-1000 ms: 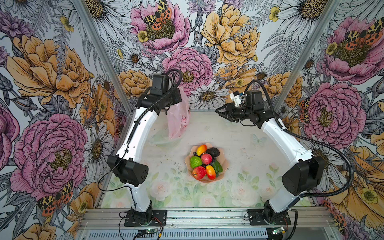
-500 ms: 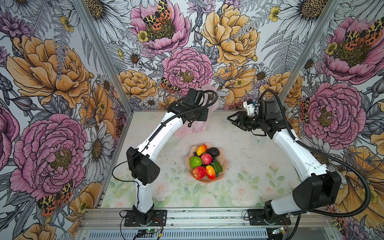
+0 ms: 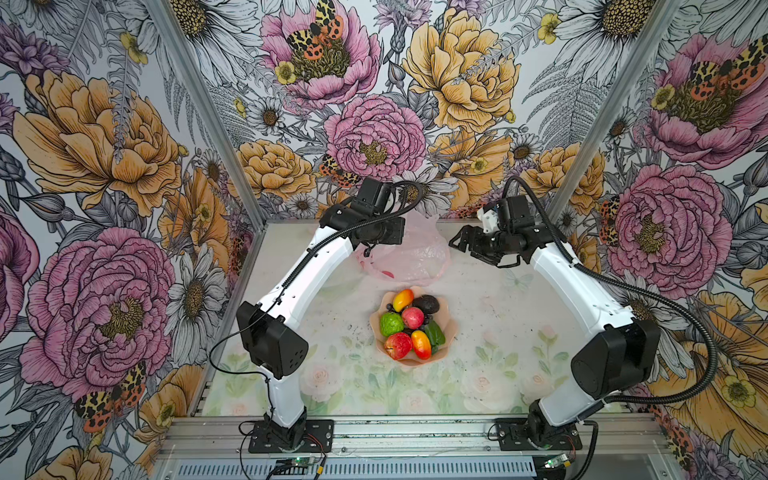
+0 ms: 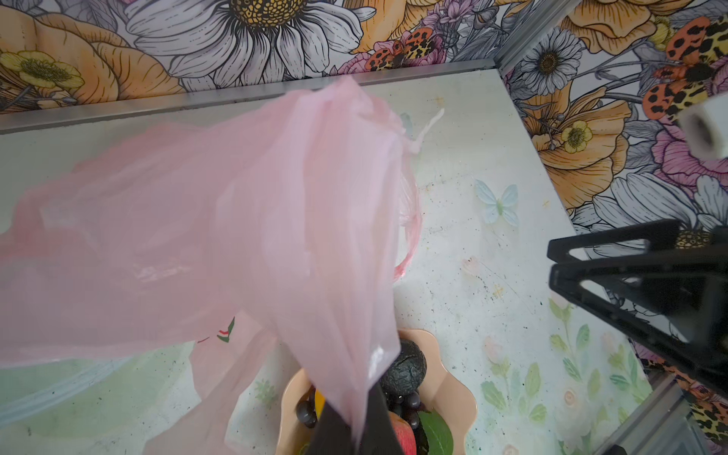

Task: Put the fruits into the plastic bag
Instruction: 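Lift the pink bag upward with the left gripper while the right moves toward it, then grasp the bag's other edge with the right gripper beside the left gripper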

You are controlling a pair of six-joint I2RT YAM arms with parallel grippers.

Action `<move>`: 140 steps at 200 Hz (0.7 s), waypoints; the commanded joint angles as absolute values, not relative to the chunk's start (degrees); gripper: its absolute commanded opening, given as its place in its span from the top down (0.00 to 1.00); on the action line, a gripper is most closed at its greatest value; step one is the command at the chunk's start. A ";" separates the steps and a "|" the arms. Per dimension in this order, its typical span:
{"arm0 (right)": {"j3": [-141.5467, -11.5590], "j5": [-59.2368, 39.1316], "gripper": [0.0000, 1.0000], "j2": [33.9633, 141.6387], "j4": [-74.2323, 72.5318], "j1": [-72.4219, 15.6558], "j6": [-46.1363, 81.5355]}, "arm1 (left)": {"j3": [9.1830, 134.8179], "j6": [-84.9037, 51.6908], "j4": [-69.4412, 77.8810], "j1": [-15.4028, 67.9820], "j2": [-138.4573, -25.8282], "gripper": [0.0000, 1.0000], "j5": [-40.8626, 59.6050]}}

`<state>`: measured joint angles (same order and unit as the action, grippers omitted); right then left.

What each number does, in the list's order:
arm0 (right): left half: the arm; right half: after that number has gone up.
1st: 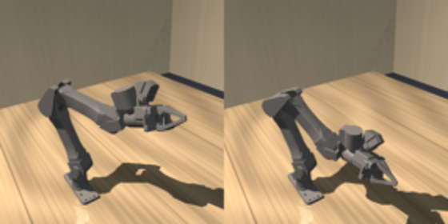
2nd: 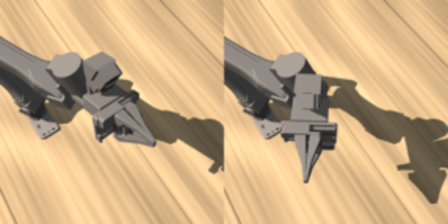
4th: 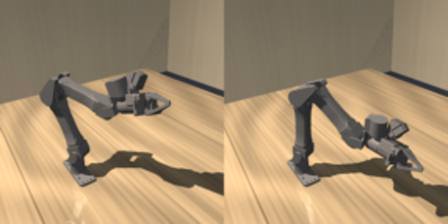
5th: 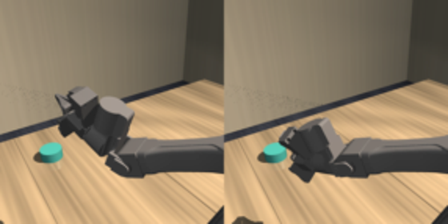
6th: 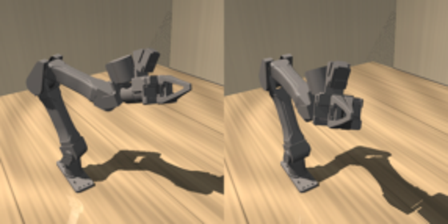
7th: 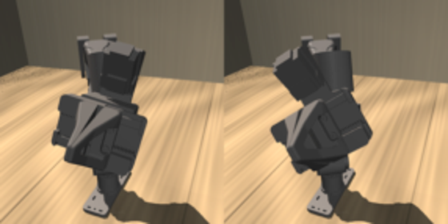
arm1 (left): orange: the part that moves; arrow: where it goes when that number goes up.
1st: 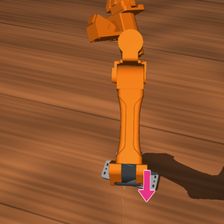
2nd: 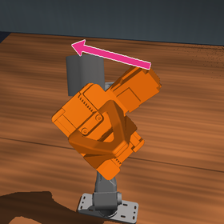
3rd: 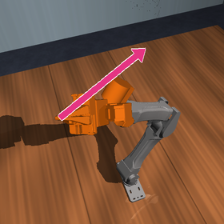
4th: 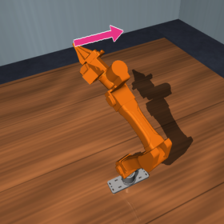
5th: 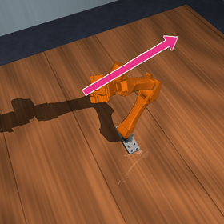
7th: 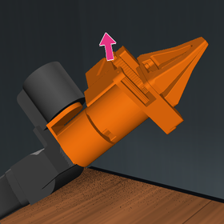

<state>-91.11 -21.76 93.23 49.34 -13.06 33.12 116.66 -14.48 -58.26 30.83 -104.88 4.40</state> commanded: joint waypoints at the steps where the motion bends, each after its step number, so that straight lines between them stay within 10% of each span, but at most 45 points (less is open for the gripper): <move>1: -90.09 -18.84 0.15 95.14 51.55 -13.44 32.40 | 116.16 -14.17 -57.92 29.89 -102.48 1.00 6.13; 140: -94.90 -27.92 0.26 115.18 39.84 -13.96 31.56 | 112.55 -15.60 -57.22 26.52 -100.31 1.00 9.00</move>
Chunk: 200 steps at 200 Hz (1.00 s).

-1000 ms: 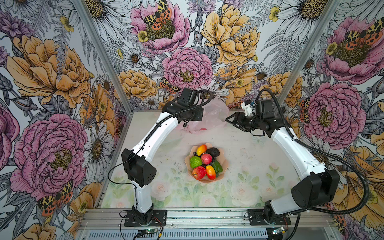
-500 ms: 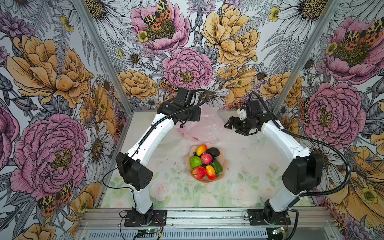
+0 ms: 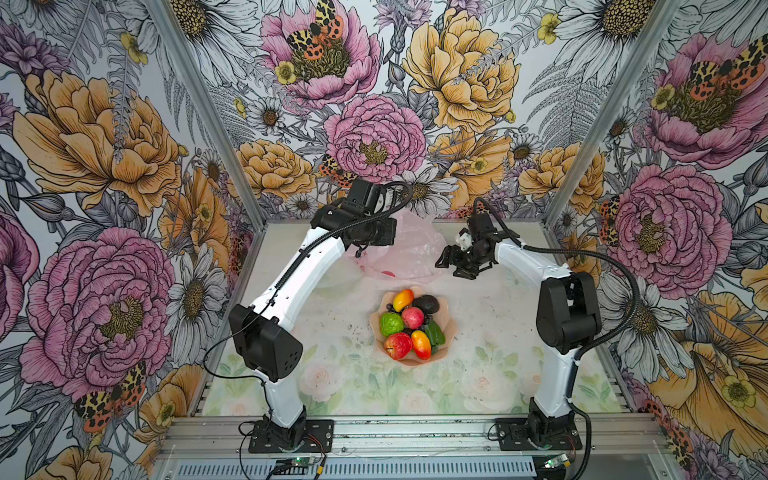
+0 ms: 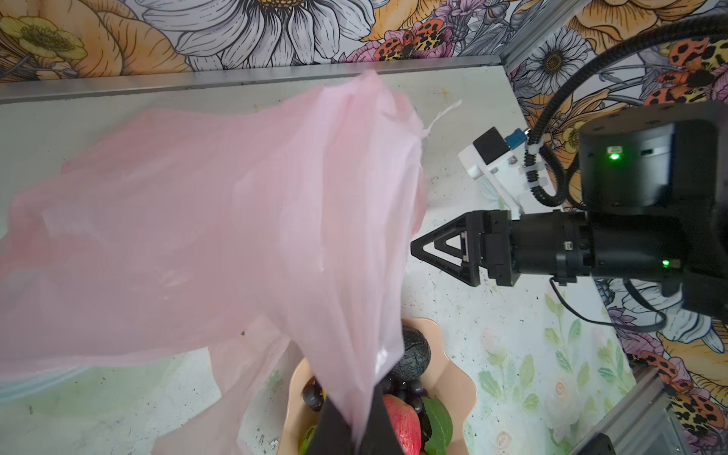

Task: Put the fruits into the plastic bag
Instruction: 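Grasp the bag's other edge with the right gripper beside the left gripper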

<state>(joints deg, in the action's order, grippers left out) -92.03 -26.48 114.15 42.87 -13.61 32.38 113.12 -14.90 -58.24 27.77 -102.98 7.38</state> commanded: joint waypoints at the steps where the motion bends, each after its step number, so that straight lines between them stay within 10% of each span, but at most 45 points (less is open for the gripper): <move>1: -94.95 -27.89 0.27 115.29 39.74 -13.92 31.56 | 112.57 -15.58 -57.22 26.49 -100.29 1.00 8.98; 138: -97.12 -30.89 0.59 120.94 33.33 -14.45 34.36 | 110.83 -16.71 -56.69 24.08 -99.20 1.00 10.12; 182: -95.92 -29.25 1.00 117.87 33.40 -14.28 35.16 | 110.06 -16.79 -56.87 22.18 -97.71 1.00 8.40; 200: -94.50 -25.99 1.00 112.76 33.40 -13.53 35.57 | 108.75 -17.60 -57.12 19.97 -95.67 1.00 5.62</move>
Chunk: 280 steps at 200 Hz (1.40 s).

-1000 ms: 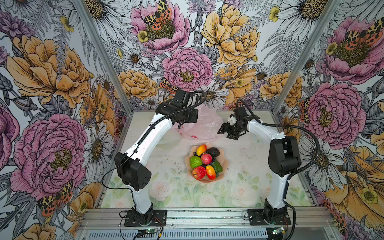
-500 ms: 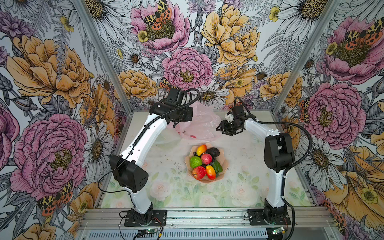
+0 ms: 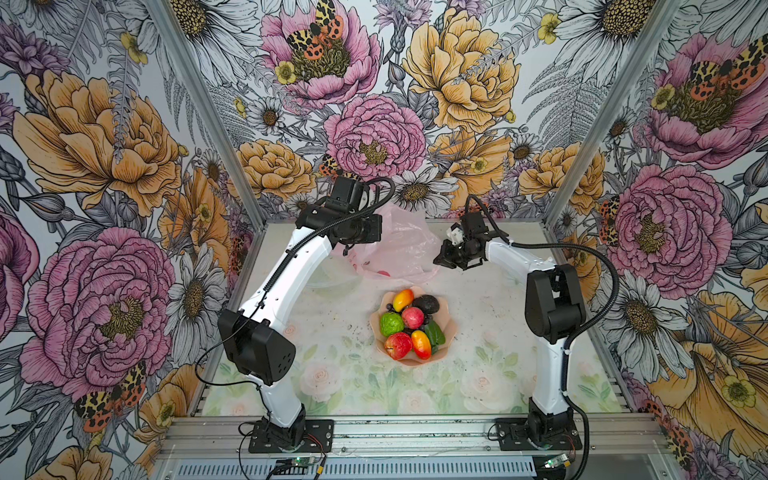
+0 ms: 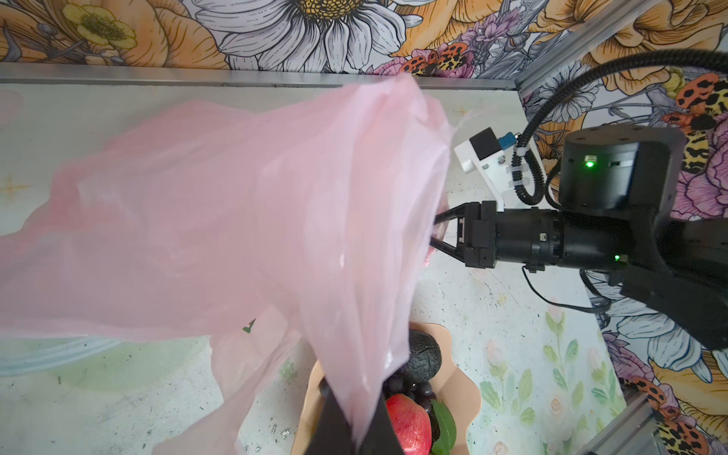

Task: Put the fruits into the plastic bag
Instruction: 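Grasp the bag's other edge with the right gripper beside the left gripper, then raise and spread the bag mouth open with both grippers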

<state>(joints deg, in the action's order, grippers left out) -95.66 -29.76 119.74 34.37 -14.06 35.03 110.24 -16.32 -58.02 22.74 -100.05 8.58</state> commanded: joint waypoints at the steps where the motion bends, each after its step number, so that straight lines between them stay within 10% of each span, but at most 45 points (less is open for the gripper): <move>1: -94.40 -25.70 1.00 112.46 33.40 -13.49 35.63 | 108.60 -17.63 -57.12 19.87 -95.56 1.00 5.49; 135: -95.54 -25.09 1.00 94.56 37.73 -13.41 40.75 | 98.19 -22.92 -57.76 13.49 -90.11 1.00 2.38; 223: -157.05 -5.26 1.00 104.45 39.99 -22.68 24.41 | 160.76 -18.99 -51.12 25.17 -109.37 1.00 -5.39; 252: -146.81 -1.28 1.00 96.76 39.86 -25.57 18.66 | 141.29 -7.40 -37.91 34.23 -96.76 1.00 -15.11; 280: -109.44 0.63 1.00 90.97 40.73 -24.53 21.86 | 101.20 -15.01 -29.01 31.33 -86.53 1.00 -16.25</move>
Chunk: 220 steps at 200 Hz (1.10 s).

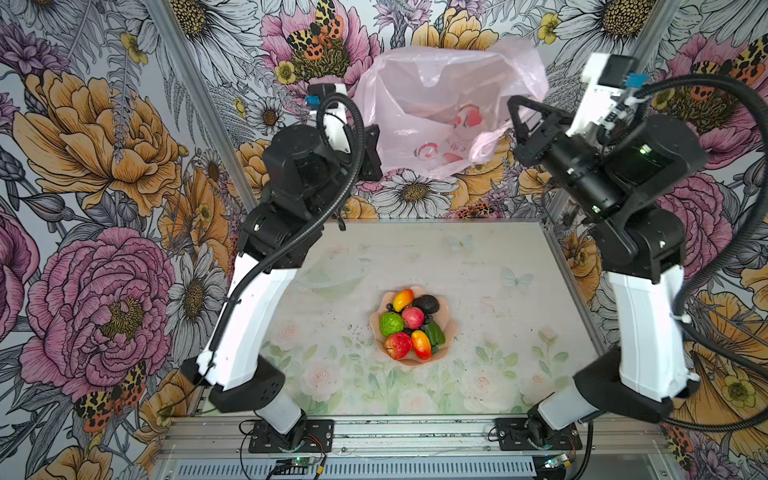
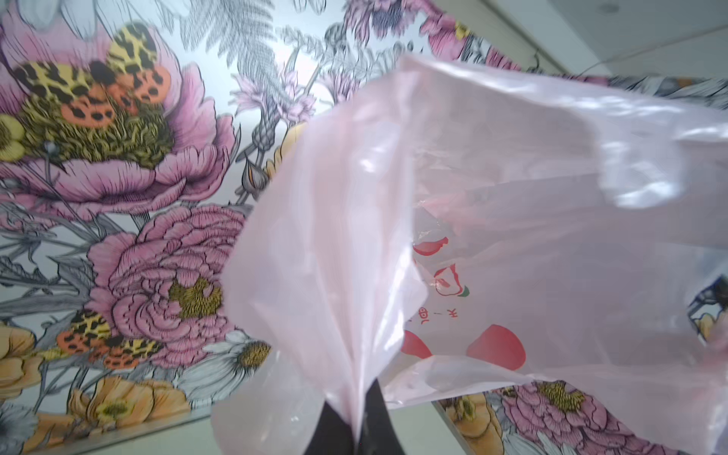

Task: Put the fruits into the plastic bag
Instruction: 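Raise and spread the bag mouth open with both grippers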

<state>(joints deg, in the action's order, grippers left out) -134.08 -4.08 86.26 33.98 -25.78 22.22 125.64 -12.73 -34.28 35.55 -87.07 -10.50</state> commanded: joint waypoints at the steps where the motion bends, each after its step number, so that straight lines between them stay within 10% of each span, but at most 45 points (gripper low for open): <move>1: -108.20 0.54 1.00 90.97 40.80 -24.44 22.44 | 100.57 -15.90 -29.31 30.96 -86.55 1.00 -15.90; 54: -88.29 -11.77 1.00 94.29 39.66 -24.00 33.45 | 74.21 -28.21 -35.19 25.48 -85.10 1.00 -6.01; 178: -102.77 -14.34 1.00 100.70 39.67 -22.68 33.87 | 81.54 -29.04 -39.07 16.12 -84.08 1.00 1.81; 220: -127.89 -13.10 1.00 106.09 39.73 -22.75 32.82 | 99.13 -27.28 -39.68 15.84 -86.54 1.00 -0.87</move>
<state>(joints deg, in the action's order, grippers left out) -112.22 -13.78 106.87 42.46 -22.76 33.50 87.79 -28.53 -41.28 15.25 -88.95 0.69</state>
